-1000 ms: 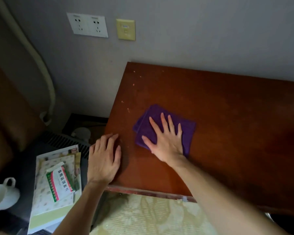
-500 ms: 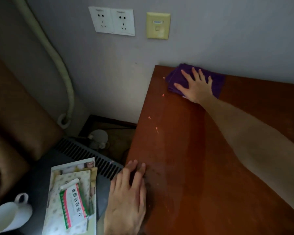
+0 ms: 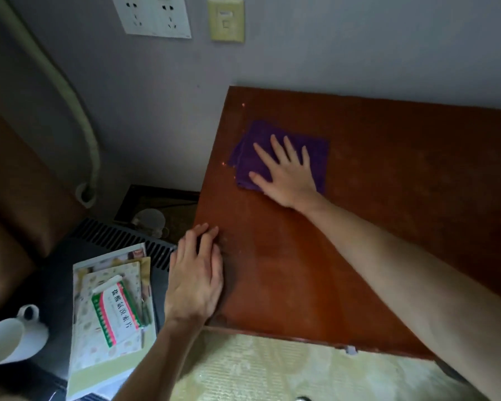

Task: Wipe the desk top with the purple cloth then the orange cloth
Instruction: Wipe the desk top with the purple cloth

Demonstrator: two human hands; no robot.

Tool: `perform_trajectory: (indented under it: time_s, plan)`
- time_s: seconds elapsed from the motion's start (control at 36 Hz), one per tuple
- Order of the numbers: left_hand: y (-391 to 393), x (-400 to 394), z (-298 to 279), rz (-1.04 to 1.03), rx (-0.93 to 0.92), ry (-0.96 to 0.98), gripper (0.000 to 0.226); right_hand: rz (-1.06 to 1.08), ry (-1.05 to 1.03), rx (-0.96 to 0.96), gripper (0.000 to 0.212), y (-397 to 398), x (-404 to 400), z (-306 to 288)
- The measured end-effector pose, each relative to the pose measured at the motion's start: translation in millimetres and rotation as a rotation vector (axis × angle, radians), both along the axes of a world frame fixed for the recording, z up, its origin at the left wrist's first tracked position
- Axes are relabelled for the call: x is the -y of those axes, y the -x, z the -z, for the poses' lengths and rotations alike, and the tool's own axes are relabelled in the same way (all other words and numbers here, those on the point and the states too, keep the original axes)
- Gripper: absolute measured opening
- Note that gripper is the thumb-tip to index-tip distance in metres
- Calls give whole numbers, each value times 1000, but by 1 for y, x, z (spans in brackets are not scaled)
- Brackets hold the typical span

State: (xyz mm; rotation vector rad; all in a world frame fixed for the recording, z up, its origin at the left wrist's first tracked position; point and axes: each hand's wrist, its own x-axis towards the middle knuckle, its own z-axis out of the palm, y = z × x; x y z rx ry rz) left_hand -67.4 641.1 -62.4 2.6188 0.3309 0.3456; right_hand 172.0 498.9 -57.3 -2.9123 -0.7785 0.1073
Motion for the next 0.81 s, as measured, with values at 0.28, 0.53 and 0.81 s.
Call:
perform_trajectory:
  time_s: [0.28,0.53,0.81]
  plan:
    - [35,-35,-3,-17,83,273,45,-81,-75,9,71,291,5,7]
    - [50,-72,-8,35,11,190,50,-74,-55,50,54,273,-19,10]
    - [-9,-65,-9,18,100,159,42,-167,-102,-19,61,129,-48,5]
